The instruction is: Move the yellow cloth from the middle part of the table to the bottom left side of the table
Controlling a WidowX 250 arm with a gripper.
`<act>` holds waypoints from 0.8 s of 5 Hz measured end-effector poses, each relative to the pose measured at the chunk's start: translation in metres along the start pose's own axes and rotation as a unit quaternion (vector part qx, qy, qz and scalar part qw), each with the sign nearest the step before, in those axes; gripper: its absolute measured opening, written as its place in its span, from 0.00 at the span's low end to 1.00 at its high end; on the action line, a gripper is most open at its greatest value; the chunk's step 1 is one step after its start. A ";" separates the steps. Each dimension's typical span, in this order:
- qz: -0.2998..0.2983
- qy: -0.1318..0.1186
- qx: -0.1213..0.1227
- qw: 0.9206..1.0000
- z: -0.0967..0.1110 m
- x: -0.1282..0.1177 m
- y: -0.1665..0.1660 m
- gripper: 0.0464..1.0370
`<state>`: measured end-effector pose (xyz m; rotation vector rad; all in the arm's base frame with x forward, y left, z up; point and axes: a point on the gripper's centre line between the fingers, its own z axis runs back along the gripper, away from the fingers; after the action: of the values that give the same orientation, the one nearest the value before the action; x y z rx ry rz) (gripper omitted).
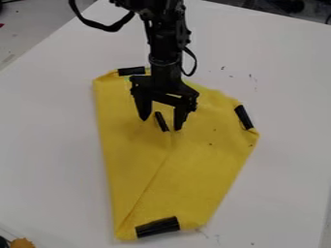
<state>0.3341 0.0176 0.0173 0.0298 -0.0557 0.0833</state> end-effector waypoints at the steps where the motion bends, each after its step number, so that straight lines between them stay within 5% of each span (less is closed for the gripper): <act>1: 0.005 -0.010 -0.005 1.000 0.000 0.003 -0.001 0.63; 3: -0.011 -0.009 -0.009 1.000 0.000 0.003 -0.003 0.11; 4: -0.011 -0.012 -0.010 1.000 0.001 0.005 -0.003 0.01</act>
<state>0.3396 0.0148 0.0188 0.0120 -0.0797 0.0606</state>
